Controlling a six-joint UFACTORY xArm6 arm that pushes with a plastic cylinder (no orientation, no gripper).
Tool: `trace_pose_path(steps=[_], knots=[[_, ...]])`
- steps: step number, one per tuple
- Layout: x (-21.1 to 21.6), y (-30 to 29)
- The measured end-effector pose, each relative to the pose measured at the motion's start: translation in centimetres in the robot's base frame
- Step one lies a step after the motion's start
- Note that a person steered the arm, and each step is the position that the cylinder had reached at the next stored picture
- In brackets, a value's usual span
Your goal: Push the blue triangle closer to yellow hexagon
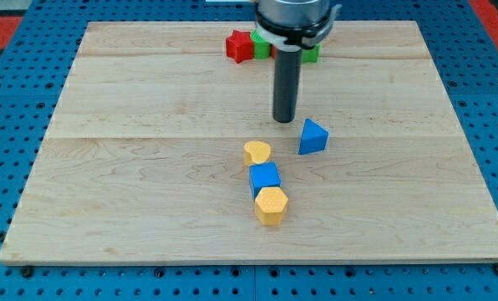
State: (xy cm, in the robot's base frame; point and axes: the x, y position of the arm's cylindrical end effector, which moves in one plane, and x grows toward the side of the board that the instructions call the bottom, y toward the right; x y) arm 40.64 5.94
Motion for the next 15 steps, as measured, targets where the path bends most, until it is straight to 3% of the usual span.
trace_pose_path(steps=[2, 5, 6, 8, 11, 14, 15], knots=[[5.0, 2.0], [7.6, 4.0], [6.0, 5.2], [8.8, 12.4], [9.6, 7.3], [8.2, 5.9], [9.7, 2.7]])
